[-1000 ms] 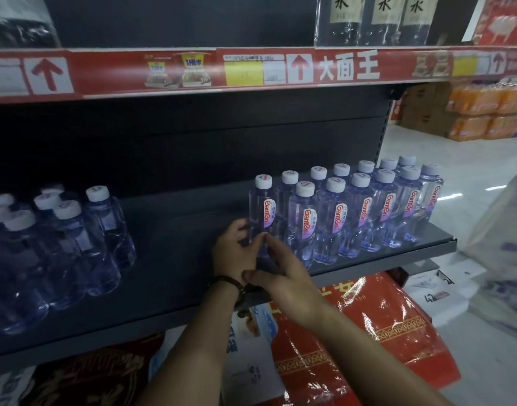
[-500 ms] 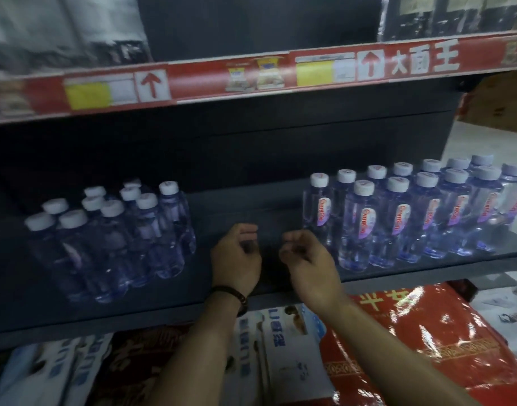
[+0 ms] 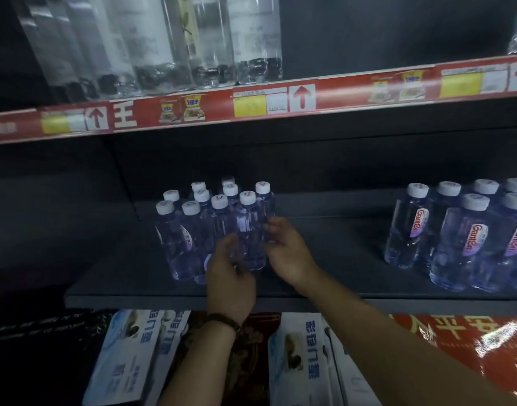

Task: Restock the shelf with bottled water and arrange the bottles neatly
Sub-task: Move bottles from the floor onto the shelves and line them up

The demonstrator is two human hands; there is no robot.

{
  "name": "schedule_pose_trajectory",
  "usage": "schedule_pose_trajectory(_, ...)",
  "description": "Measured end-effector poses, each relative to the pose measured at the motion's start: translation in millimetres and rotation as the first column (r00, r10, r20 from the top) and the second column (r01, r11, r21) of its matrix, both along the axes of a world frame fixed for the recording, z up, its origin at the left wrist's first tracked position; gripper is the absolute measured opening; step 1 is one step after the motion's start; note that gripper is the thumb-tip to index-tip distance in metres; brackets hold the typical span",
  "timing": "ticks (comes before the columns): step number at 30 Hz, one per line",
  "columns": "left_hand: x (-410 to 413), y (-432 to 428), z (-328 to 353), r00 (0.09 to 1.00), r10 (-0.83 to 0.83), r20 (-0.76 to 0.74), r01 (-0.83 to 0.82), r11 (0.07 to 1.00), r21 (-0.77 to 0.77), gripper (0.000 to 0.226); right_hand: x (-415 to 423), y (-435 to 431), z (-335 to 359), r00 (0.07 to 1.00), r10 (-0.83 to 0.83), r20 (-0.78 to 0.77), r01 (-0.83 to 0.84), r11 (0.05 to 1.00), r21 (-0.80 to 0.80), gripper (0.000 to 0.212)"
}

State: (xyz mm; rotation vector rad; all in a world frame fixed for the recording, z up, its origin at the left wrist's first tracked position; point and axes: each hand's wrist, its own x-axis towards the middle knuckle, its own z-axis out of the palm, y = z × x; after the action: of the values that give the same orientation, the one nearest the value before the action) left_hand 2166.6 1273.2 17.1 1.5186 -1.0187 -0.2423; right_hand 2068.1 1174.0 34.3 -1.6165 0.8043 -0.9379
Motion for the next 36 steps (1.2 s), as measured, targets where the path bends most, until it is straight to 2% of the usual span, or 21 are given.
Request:
schedule_pose_trajectory(3,-2,-5,1,0.996,-0.065,-0.058,0.067,0.997,0.027,0.062,5,1,4,0.999,-0.009,-0.041,0.009,1.0,-0.012,0.05)
schedule_pose_trajectory(5,-2,-10,-2,0.989,-0.09,-0.117,0.091,0.996,0.005,0.06,2,2,8,0.993,-0.009,-0.116,0.002,0.998,-0.063,0.045)
schedule_pose_trajectory(8,-1,-15,-6,0.976,-0.145,-0.161,0.146,0.989,-0.006,0.055,-6,3,14,0.982,-0.036,-0.184,0.012,0.992,-0.129,0.052)
schedule_pose_trajectory(11,0,-18,-8,0.964,-0.189,-0.185,0.192,0.981,-0.002,0.054,-19,7,16,0.979,-0.05,-0.2,0.015,0.985,-0.172,0.037)
schedule_pose_trajectory(14,-5,-22,-11,0.956,-0.252,-0.153,0.256,0.967,0.002,0.052,-40,9,13,0.958,-0.12,-0.26,0.033,0.949,-0.315,0.031)
schedule_pose_trajectory(19,-31,-38,-8,0.914,-0.39,-0.108,0.396,0.917,0.039,0.042,-98,20,-4,0.966,-0.083,-0.246,-0.01,0.935,-0.356,0.049)
schedule_pose_trajectory(23,-66,-56,-9,0.857,-0.503,-0.11,0.513,0.851,0.111,0.041,-144,26,-12,0.951,-0.16,-0.263,0.054,0.927,-0.37,0.069)
schedule_pose_trajectory(27,-101,-74,-10,0.809,-0.565,-0.165,0.585,0.801,0.129,0.043,-179,29,-13,0.899,-0.265,-0.348,0.088,0.889,-0.449,0.078)
schedule_pose_trajectory(30,-124,-82,-9,0.774,-0.607,-0.178,0.629,0.768,0.117,0.034,-201,31,-19,0.883,-0.323,-0.34,0.142,0.876,-0.461,0.082)
schedule_pose_trajectory(36,-158,-97,-8,0.763,-0.631,-0.139,0.645,0.756,0.108,0.033,-238,31,-25,0.895,-0.296,-0.332,0.152,0.905,-0.398,0.088)
